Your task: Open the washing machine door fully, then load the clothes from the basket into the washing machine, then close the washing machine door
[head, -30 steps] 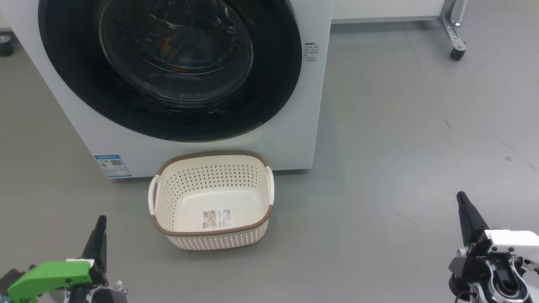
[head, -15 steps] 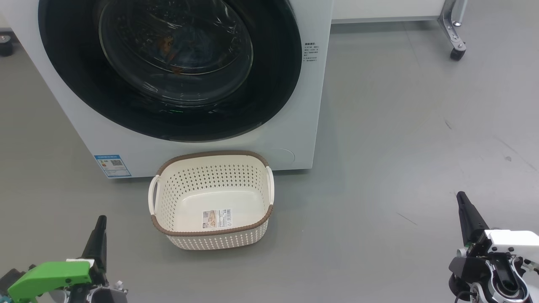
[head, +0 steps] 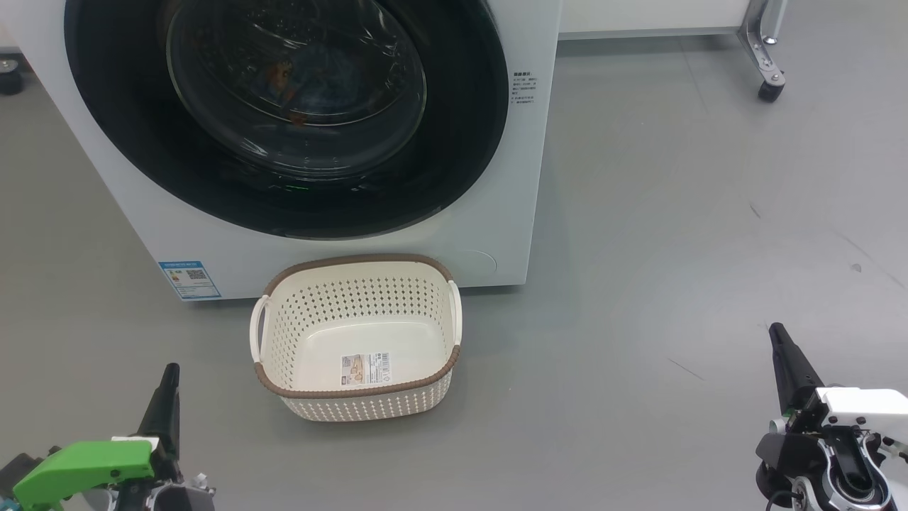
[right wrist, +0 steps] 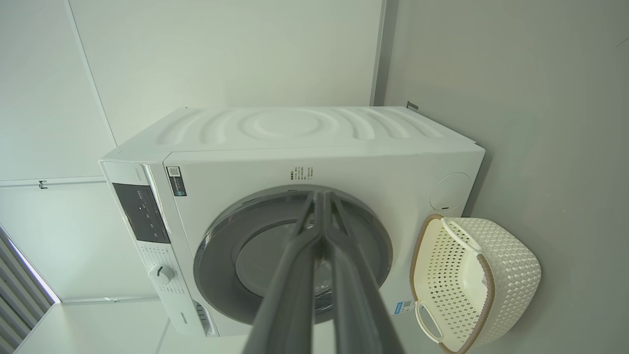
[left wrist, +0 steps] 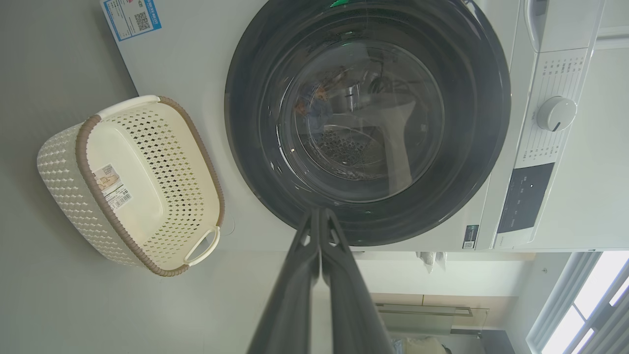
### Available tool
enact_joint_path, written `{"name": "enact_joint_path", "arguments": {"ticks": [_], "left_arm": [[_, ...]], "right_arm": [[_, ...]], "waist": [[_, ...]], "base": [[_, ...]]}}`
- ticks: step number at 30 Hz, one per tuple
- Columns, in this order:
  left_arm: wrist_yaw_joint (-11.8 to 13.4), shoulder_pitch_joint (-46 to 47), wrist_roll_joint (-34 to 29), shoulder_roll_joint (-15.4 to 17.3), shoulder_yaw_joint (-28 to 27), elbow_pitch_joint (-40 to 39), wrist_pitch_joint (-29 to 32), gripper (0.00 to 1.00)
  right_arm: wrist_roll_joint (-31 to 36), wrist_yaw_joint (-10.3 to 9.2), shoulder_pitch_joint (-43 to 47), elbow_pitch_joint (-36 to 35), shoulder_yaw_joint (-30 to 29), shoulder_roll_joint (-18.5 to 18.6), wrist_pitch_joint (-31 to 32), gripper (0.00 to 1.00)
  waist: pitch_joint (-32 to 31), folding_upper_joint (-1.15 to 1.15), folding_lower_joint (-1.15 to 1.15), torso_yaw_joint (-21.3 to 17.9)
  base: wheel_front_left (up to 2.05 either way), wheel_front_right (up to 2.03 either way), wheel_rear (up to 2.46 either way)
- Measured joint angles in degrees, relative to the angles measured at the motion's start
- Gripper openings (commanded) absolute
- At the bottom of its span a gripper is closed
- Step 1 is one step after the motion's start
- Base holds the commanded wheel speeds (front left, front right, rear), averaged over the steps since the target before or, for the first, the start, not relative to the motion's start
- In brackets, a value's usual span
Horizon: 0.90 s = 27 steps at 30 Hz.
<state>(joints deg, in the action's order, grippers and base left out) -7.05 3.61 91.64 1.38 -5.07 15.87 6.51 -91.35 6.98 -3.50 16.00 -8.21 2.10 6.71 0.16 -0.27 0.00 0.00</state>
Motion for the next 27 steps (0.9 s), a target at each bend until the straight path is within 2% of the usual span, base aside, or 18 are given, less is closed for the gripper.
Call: {"name": "enact_joint_path", "arguments": {"ticks": [27], "left_arm": [[0.00,0.00,0.00,0.00,0.01,-0.03,-0.01,0.00]], "right_arm": [[-0.33,0.00,0.00,-0.02,0.05,0.00,0.00,0.00]], "waist": [[0.00,0.00,0.00,0.00]], "base": [[0.00,0.00,0.00]]}}
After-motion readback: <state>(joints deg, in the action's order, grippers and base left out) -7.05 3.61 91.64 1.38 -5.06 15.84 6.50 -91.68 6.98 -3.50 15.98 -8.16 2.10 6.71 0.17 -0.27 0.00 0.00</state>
